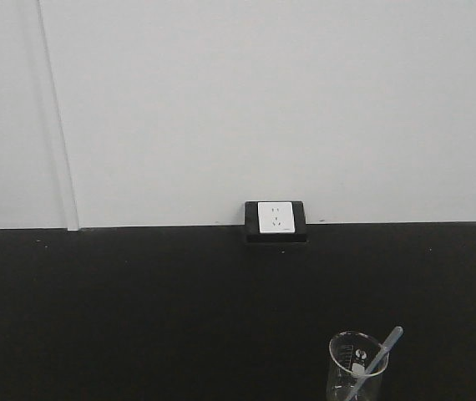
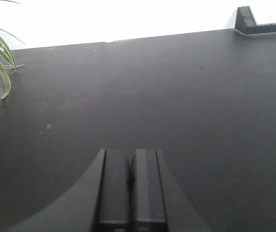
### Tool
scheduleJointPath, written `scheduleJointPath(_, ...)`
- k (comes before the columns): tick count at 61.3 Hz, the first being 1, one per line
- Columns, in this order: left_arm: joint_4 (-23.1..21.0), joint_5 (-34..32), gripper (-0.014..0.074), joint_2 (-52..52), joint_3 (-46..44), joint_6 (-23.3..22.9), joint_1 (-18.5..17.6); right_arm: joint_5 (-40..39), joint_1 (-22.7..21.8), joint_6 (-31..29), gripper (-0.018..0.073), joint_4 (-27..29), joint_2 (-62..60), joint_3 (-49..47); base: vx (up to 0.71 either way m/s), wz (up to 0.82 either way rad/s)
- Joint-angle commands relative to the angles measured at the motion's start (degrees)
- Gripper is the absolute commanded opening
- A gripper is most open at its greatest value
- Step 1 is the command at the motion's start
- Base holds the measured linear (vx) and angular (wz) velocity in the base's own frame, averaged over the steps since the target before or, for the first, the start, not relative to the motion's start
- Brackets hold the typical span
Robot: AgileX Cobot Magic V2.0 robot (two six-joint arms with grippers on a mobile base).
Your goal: Grab transparent chemical and place on left bench
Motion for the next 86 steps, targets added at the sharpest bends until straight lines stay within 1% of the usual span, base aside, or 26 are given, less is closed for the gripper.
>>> scheduleJointPath(1, -0.04, -4.49, -0.0003, -1.1, 0.93, -0.45, -0.1, -11.41, -0.2, 0.0, -0.0007, -0.25, -0.71, 0.21, 0.0, 0.0)
scheduleJointPath(4, -0.04, -4.49, -0.0003, -1.1, 0.93, -0.45, -0.1, -14.98, -0.2, 0.0, -0.0007, -0.36, -0.71, -0.1, 0.0, 0.0)
scheduleJointPath(8, -0.04, -4.49, -0.0003, -1.1, 0.93, -0.45, -0.1, -17.05, -0.2, 0.0, -0.0007, -1.15, -0.19, -1.36, 0.0, 0.0)
scheduleJointPath(14, -0.04, -4.49, -0.0003, -1.1, 0.93, -0.45, -0.1, -15.53, -0.2, 0.0, -0.0007, -4.53, 3.01, -5.98, 0.0, 0.0)
scheduleJointPath(20, -0.04, -4.49, -0.0003, -1.1, 0.93, -0.45, -0.1, -14.65, -0.2, 0.0, -0.0007, -8.01, 9.06, -11.54, 0.0, 0.0)
scheduleJointPath(27, -0.04, -4.49, -0.0003, -1.1, 0.93, -0.45, -0.1, -14.74, -0.2, 0.0, 0.0, -10.7, 18.16, -17.84, 0.0, 0.0)
scheduleJointPath(36, -0.04, -4.49, -0.0003, -1.1, 0.93, -0.45, -0.1, -14.68, -0.2, 0.0, 0.0024, -10.94, 29.48, -23.31, 0.0, 0.0)
scheduleJointPath(43, -0.04, -4.49, -0.0003, -1.1, 0.93, -0.45, -0.1, -14.81, -0.2, 0.0, 0.0069, -10.75, 37.87, -24.91, 0.0, 0.0)
scheduleJointPath(47, -0.04, -4.49, -0.0003, -1.1, 0.93, -0.45, -0.1, -15.55, -0.2, 0.0, 0.0111, -10.75, 42.27, -25.34, 0.0, 0.0)
scheduleJointPath(54, -0.04, -4.49, -0.0003, -1.1, 0.93, -0.45, -0.1, -21.52, -0.2, 0.0, 0.0216, -10.75, 49.32, -25.34, 0.0, 0.0)
scheduleJointPath(58, -0.04, -4.49, -0.0003, -1.1, 0.93, -0.45, -0.1, -25.21, -0.2, 0.0, 0.0298, -10.75, 53.56, -25.29, 0.0, 0.0)
scheduleJointPath(63, -0.04, -4.49, -0.0003, -1.1, 0.93, -0.45, -0.1, -31.9, -0.2, 0.0, 0.0407, -10.75, 58.57, -25.29, 0.0, 0.0)
scheduleJointPath(67, -0.04, -4.49, -0.0003, -1.1, 0.93, -0.45, -0.1, -37.8, -0.01, 1.89, 0.0465, -10.75, 63.23, -25.29, 0.0, 0.0)
scheduleJointPath(71, -0.04, -4.49, -0.0003, -1.1, 0.93, -0.45, -0.1, -44.43, -0.01, 3.68, 0.0494, -10.48, 67.32, -25.29, 0.0, 0.0)
scheduleJointPath(74, -0.04, -4.49, -0.0003, -1.1, 0.93, -0.45, -0.1, -48.29, -0.01, 6.25, 0.0503, -10.33, 70.79, -25.29, 0.0, 0.0)
scheduleJointPath(80, -0.04, -4.49, -0.0003, -1.1, 0.93, -0.45, -0.1, -53.16, -0.01, 11.66, 0.0503, -10.96, 77.42, -25.29, 0.0, 0.0)
scheduleJointPath(86, -0.04, -4.49, -0.0003, -1.1, 0.93, -0.45, -0.1, -58.33, -0.01, 15.36, 0.0503, -13.45, 83.55, -25.34, 0.0, 0.0)
